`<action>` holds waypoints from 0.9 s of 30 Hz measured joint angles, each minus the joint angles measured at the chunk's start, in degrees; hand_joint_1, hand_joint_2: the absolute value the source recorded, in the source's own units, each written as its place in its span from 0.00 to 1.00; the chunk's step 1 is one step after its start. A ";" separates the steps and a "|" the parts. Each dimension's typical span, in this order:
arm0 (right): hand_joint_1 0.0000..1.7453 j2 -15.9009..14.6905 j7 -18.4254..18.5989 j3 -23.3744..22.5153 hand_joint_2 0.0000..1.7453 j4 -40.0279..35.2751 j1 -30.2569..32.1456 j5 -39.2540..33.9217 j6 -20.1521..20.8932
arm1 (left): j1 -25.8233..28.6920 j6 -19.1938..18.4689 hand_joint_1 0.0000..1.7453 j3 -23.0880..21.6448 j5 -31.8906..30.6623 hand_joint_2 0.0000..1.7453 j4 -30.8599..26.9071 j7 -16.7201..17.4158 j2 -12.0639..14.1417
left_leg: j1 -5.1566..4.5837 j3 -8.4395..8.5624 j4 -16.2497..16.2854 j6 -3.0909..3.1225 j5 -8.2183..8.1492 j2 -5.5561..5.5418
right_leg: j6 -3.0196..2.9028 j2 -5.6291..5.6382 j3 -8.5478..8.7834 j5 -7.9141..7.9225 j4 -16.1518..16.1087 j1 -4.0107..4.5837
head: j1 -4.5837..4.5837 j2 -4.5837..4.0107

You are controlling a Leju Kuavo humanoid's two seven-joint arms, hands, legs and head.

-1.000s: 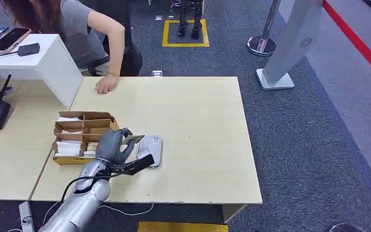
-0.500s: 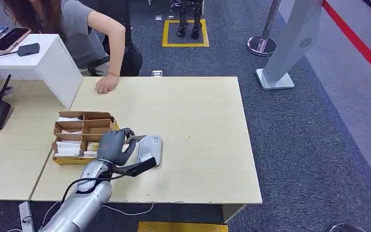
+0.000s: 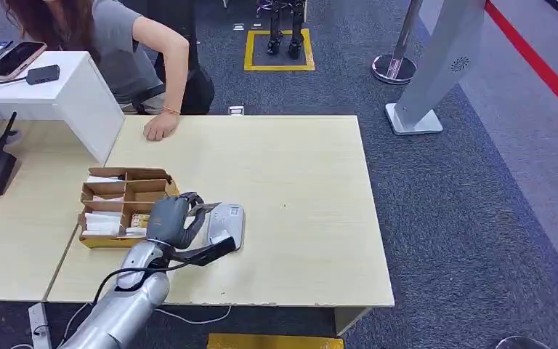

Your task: Pass the card to the sensor for recognition and then transmit it.

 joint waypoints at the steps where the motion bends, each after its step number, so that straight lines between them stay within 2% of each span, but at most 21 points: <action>1: 0.00 0.02 0.00 0.04 1.00 0.00 -0.02 0.00 0.00 | 0.00 -0.31 1.00 -0.18 0.00 1.00 0.00 0.00 -0.07 | 0.00 0.00 0.00 0.00 0.00 0.00 | 0.00 0.00 0.00 0.00 0.00 0.00 | 0.02 0.00; 27: 0.00 0.07 0.24 0.26 1.00 0.00 -0.04 0.04 0.00 | 0.00 -0.94 1.00 -0.53 -0.02 1.00 0.00 -0.02 -0.57 | 0.00 0.00 0.00 0.00 0.00 0.00 | 0.00 0.00 0.00 0.00 0.00 0.00 | 0.00 0.00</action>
